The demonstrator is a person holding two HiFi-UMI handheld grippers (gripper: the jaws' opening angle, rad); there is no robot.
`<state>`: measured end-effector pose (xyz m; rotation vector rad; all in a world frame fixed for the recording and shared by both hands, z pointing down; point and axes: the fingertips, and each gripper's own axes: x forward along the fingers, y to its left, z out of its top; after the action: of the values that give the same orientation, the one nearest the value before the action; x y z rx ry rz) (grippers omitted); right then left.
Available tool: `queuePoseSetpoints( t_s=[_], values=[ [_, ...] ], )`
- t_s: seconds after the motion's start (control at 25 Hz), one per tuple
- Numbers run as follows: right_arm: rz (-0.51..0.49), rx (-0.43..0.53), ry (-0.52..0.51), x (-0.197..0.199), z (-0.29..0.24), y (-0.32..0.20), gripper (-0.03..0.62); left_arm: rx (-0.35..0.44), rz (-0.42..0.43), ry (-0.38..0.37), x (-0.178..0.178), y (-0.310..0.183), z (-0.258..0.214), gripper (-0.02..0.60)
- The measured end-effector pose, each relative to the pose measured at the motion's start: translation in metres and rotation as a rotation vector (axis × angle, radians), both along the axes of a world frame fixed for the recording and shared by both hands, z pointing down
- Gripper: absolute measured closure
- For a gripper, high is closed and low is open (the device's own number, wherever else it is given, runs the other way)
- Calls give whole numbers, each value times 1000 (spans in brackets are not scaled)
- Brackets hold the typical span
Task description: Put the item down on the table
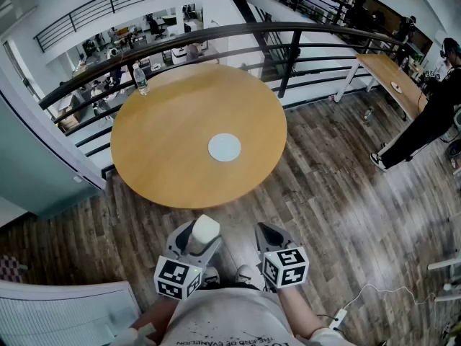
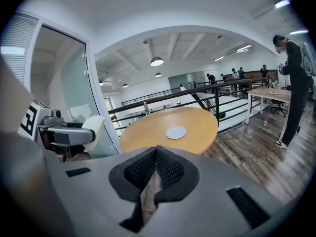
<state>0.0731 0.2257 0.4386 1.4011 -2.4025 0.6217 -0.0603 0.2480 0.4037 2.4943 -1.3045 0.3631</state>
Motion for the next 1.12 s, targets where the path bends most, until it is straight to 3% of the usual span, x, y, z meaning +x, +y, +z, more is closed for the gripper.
queuePoseSetpoints(
  t_s=[0.6,1.12],
  values=[
    [-39,-5,-3,-4,-1,-2,569,-2,14,3,10,-9,3,259],
    [-43,-12,-37,-36,0,8,568,4,49,4,-14,-4,4,259]
  ],
)
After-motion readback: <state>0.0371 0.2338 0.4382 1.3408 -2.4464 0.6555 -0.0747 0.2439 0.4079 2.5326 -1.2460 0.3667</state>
